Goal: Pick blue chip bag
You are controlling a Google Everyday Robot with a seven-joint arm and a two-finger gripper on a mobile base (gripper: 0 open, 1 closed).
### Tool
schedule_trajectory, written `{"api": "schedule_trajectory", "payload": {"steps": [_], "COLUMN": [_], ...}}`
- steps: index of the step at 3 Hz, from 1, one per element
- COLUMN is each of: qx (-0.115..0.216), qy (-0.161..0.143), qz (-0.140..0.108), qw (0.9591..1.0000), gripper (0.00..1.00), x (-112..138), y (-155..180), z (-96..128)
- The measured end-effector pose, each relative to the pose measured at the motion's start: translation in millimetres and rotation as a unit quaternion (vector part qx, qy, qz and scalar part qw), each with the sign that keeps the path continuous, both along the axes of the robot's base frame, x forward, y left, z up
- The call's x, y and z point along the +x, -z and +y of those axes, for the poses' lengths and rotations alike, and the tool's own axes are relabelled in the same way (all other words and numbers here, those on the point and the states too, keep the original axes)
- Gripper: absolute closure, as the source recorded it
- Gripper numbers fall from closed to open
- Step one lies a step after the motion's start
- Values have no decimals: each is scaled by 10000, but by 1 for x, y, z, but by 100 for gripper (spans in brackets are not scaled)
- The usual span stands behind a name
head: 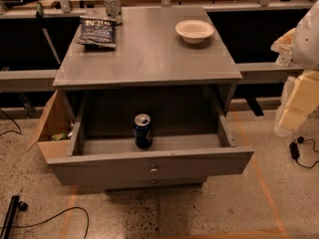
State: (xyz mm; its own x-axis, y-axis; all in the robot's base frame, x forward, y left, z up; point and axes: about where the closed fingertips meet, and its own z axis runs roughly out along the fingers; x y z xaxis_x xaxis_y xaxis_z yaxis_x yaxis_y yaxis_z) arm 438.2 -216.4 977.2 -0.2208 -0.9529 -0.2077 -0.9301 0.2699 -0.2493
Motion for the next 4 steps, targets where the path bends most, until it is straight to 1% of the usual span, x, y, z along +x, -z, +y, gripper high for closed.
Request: {"api": "schedule_trajectory", "payload": {"steps": [1, 2, 3, 4], "qx": [1, 444, 1538, 2382], "qy": [-1, 86, 148, 186], "qz": [-10, -138, -313, -569], "qw": [10000, 9989, 9875, 9694], "gripper": [0, 0, 0, 0], "x": [0, 26, 85, 149], "y": [0, 6, 15, 16], "z": [0, 26, 83, 138]}}
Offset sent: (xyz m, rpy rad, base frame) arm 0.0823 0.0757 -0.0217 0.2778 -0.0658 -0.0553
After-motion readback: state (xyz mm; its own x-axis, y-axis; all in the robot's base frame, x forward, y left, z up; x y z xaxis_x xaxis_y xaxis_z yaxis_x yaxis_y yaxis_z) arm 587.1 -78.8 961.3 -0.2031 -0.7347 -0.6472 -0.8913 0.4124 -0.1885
